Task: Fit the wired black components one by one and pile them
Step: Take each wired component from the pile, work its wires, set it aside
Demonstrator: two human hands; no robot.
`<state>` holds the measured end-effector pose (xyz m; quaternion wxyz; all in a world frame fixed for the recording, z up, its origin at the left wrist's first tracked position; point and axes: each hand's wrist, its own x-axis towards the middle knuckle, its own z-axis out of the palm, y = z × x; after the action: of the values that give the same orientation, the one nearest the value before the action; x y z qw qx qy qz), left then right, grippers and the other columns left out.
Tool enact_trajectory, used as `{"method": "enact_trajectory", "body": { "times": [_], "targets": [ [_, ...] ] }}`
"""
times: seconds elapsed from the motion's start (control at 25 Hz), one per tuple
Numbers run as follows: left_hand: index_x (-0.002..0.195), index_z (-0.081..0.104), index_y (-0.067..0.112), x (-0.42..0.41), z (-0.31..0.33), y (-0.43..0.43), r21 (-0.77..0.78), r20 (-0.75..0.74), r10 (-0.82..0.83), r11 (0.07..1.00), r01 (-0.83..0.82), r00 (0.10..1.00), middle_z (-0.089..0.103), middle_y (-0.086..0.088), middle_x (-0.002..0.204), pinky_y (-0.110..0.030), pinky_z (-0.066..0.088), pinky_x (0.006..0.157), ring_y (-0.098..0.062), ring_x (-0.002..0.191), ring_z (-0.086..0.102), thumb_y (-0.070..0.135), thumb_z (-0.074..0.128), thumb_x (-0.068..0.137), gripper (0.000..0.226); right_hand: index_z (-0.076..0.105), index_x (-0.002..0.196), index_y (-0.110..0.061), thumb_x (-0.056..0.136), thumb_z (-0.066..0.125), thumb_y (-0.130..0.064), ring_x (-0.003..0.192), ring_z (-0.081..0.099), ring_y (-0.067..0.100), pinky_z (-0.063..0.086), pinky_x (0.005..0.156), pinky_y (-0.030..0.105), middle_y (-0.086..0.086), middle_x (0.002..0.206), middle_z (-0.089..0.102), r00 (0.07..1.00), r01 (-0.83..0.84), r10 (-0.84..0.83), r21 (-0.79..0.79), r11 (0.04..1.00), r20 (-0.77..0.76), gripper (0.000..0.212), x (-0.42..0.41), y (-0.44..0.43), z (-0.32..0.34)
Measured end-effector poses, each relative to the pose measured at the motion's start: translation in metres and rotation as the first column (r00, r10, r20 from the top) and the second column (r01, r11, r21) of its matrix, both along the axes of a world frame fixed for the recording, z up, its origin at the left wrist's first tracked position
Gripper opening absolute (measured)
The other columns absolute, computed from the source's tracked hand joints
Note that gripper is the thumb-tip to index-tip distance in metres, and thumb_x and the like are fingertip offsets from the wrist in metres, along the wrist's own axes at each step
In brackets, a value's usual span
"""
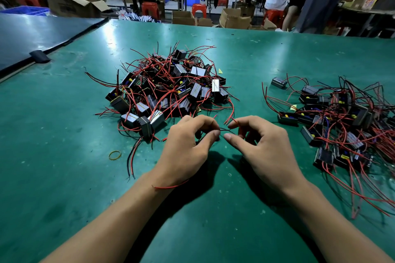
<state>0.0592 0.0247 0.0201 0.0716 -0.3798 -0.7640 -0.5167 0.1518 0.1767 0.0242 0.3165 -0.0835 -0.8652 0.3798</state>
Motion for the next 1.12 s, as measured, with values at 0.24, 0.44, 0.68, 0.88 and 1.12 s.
{"method": "enact_trajectory", "body": {
  "times": [0.24,0.44,0.68,0.88,1.12],
  "targets": [
    [0.095,0.073,0.024,-0.0006,0.0006,-0.0012,-0.035,0.065,-0.054,0.998,0.056,0.996,0.07,0.013,0.071,-0.035,0.049,0.075,-0.012,0.078,0.06,0.014,0.069,0.089,0.012,0.076,0.092,-0.019,0.083,0.081,-0.017,0.069,0.055,-0.002,0.039,0.067,0.011,-0.017,0.079,0.058,0.999,0.017,-0.008,0.192,0.981,-0.045,0.01,-0.0001,0.0061,-0.0039],
    [0.09,0.073,0.022,-0.0028,0.0006,-0.0007,-0.033,0.159,-0.051,0.998,0.057,0.986,0.068,0.012,0.067,-0.038,0.049,0.076,-0.013,0.076,0.058,0.013,0.065,0.092,0.013,0.071,0.098,-0.022,0.087,0.075,-0.026,0.067,0.047,0.005,0.045,0.062,0.031,-0.015,0.082,0.051,1.0,-0.022,0.021,0.368,0.929,0.005,0.012,0.002,0.0048,-0.0034],
    [0.088,0.071,0.022,-0.0005,0.0004,-0.0012,-0.04,0.133,-0.054,0.997,0.06,0.99,0.06,0.006,0.072,-0.025,0.046,0.072,-0.009,0.073,0.056,0.02,0.068,0.09,0.004,0.072,0.096,-0.02,0.085,0.078,-0.026,0.063,0.053,0.02,0.041,0.06,0.029,-0.013,0.08,0.053,0.999,0.036,-0.029,0.429,0.902,-0.023,0.013,0.0041,0.0039,0.0001],
    [0.09,0.075,0.024,-0.001,0.0015,-0.0028,-0.06,0.092,-0.032,0.997,0.038,0.995,0.058,0.005,0.074,-0.015,0.037,0.069,-0.004,0.075,0.048,0.025,0.072,0.086,0.005,0.075,0.096,-0.021,0.09,0.069,-0.029,0.067,0.06,0.027,0.051,0.062,0.041,-0.009,0.084,0.063,1.0,-0.02,0.028,0.412,0.911,-0.014,0.012,0.0032,0.0067,-0.0021],
    [0.09,0.078,0.024,-0.0036,0.0048,-0.0039,-0.063,0.11,-0.051,0.996,0.058,0.993,0.063,0.016,0.076,-0.027,0.044,0.077,-0.016,0.086,0.052,0.024,0.075,0.085,0.006,0.076,0.087,-0.022,0.085,0.077,-0.013,0.065,0.055,0.004,0.042,0.062,0.018,-0.018,0.074,0.06,0.993,-0.114,0.113,0.117,0.987,0.017,0.009,0.0004,0.0088,-0.0003]
  ]
}}
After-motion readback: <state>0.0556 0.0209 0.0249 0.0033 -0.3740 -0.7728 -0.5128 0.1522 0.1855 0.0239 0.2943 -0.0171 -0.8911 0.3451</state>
